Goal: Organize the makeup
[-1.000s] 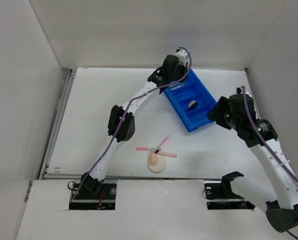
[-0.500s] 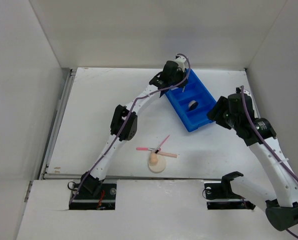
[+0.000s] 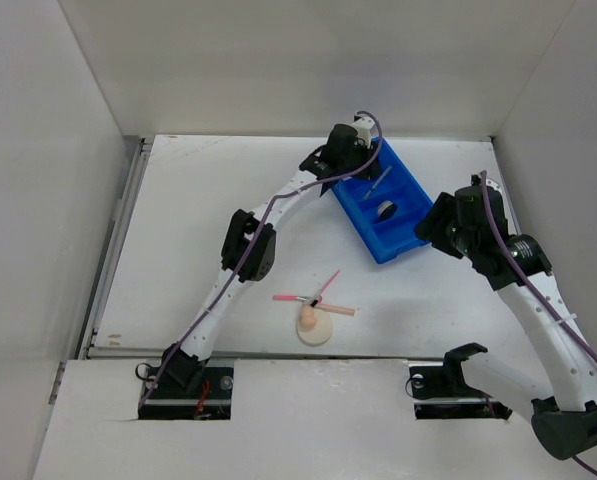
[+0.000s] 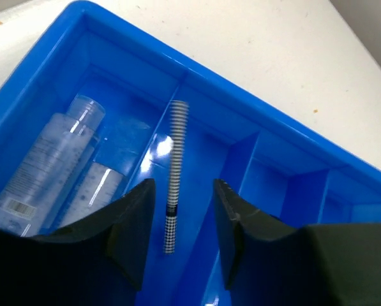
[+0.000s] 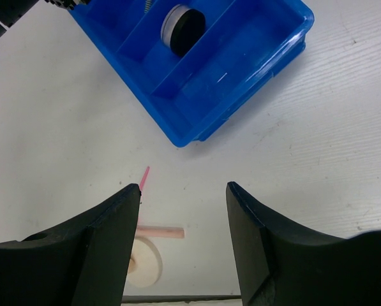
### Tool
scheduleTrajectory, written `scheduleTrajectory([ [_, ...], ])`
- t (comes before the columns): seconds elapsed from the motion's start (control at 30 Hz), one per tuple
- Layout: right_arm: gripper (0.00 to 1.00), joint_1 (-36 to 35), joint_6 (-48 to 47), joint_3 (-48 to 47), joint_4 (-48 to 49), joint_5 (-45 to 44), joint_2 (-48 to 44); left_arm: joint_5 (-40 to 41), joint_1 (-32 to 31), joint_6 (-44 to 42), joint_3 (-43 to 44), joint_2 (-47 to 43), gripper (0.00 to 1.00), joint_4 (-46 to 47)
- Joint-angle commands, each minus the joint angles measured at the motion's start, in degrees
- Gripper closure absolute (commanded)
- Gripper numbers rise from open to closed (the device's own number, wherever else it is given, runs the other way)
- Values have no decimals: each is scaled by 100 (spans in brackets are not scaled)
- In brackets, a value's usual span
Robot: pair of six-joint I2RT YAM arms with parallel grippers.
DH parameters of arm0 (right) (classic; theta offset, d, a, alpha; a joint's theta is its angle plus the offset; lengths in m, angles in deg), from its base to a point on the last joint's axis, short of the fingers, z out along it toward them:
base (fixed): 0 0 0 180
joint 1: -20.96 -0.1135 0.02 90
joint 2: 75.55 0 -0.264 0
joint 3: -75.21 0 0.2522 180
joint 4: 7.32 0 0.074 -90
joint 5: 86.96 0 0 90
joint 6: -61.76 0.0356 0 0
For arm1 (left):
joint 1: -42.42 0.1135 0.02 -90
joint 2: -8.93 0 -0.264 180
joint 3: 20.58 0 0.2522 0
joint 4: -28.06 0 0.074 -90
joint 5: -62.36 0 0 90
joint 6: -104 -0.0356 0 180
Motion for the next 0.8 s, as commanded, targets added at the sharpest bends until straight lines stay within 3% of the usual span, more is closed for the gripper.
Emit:
scheduleTrajectory([
  [0.0, 38, 40, -56, -31, 67, -108, -31, -192, 10, -65, -5, -213, 60, 151],
  [0.07, 38, 40, -56, -31, 67, -108, -31, -253, 10, -65, -57, -275, 54, 151],
  [0.27, 38, 40, -56, -31, 120, -108, -31, -437, 10, -179, -241, -748, 50, 98],
  [0.37, 38, 40, -204, -31, 198, 57, 29, -491, 10, -399, -654, -1451, 48, -42],
  [0.43, 38, 40, -493, -92, 321, 312, 117, -491, 10, -600, -961, -2188, 40, -330],
  [0.57, 34, -65, -767, -242, 374, 779, 399, 445, 10, -689, -2696, -3752, 32, -675],
  [0.73, 33, -1066, -662, 47, 664, 771, 654, 2125, 10, -14, -4292, -5546, 29, -1596],
  [0.77, 32, -1268, -575, 100, 665, 701, 802, 2511, 88, 170, -4433, -5975, 27, -2233],
])
